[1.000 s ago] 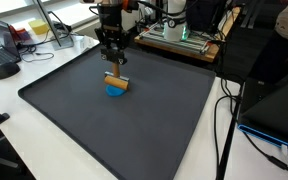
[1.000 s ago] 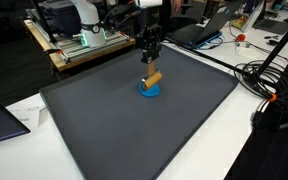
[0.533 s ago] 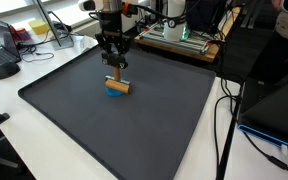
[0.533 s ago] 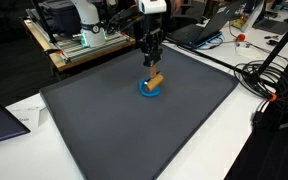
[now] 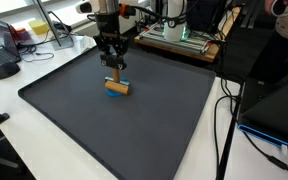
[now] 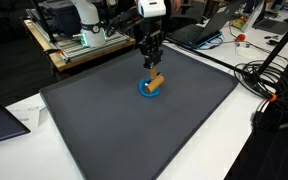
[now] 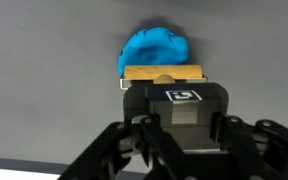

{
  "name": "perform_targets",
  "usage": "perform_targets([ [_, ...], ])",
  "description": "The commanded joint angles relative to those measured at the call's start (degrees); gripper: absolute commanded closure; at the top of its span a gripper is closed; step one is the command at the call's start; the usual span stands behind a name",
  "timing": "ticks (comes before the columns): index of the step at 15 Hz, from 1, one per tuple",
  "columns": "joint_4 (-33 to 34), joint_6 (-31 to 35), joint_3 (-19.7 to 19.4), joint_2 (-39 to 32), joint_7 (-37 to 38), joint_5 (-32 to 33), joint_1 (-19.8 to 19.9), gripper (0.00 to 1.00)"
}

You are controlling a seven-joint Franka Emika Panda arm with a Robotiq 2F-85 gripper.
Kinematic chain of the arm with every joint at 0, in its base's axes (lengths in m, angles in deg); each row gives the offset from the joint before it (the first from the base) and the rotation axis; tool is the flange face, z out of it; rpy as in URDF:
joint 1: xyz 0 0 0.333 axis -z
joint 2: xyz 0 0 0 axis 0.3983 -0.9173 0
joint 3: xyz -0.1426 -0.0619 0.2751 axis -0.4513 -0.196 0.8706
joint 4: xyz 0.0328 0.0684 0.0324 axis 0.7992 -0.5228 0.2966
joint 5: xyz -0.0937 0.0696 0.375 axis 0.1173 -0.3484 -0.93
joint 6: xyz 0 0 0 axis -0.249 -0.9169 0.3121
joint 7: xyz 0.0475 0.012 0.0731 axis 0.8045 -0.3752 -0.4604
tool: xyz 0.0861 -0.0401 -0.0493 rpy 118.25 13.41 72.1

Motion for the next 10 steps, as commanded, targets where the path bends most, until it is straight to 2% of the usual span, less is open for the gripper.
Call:
perform_targets([
  [1, 0.76, -2.3, 1.23, -2.69, -3.58, -3.47, 2.19, 0.77],
  [10, 2.64, -1.24, 2.52, -5.58, -7.42, -9.28, 3.93, 0.77],
])
